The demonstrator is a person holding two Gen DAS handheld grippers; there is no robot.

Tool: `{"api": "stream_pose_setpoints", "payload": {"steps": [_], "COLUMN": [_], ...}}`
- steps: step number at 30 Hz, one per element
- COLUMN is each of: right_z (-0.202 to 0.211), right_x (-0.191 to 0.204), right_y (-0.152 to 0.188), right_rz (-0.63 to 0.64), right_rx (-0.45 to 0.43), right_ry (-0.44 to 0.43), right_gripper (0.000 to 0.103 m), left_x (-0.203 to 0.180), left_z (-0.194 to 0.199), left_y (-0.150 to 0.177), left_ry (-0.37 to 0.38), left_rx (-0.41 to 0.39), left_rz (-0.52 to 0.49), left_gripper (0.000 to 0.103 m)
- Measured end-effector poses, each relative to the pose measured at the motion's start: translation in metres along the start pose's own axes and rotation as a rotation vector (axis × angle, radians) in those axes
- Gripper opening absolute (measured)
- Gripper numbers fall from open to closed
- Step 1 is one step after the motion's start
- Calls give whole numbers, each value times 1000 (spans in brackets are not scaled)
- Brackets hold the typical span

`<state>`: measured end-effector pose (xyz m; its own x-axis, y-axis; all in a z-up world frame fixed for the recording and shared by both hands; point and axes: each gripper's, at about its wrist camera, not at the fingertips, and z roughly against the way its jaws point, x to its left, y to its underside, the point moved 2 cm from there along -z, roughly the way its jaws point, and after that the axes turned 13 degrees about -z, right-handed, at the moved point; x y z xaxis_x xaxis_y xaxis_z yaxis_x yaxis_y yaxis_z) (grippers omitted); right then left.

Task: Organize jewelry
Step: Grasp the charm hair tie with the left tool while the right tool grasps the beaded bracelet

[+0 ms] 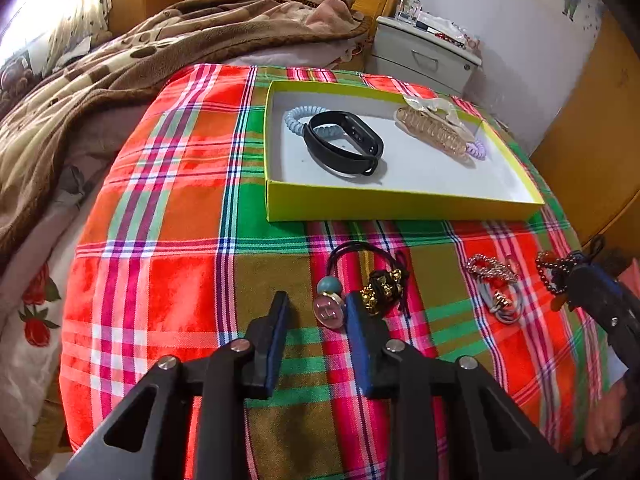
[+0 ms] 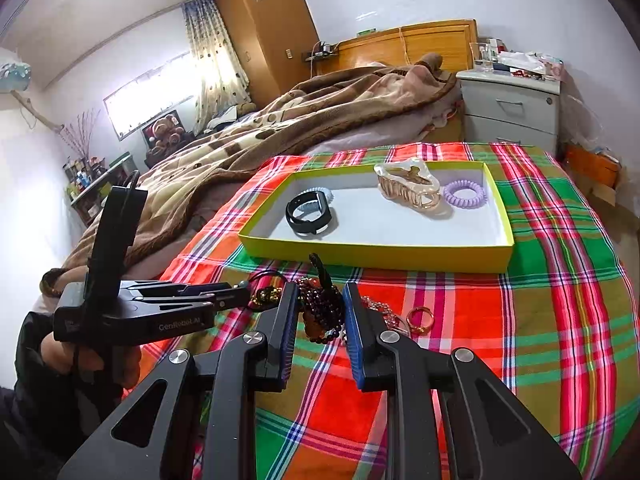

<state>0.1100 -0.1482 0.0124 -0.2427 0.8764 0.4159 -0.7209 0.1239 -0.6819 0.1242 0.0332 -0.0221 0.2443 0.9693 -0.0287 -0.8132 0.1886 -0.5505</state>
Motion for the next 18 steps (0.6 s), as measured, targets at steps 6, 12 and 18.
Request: {"api": "stream_pose_setpoints", "payload": {"steps": [6,12,18], "right_z": [1,3,4], "right_x": [-3,-3,-5], "right_y": [0,1,-1], "right_rz": [-10,-12,-17], "right_rx": [-5,-10,-19], "right_ry": [9,12,19], "right_gripper": [23,23,23], "left_x": [1,2,6], "left_z": [-1,3,14], "left_y": [-1,-4,-8], "left_ry": [2,10,35], "left_rx": [0,-21,-59], "left_rz": [-5,5,22], "left_gripper": [13,12,12]}}
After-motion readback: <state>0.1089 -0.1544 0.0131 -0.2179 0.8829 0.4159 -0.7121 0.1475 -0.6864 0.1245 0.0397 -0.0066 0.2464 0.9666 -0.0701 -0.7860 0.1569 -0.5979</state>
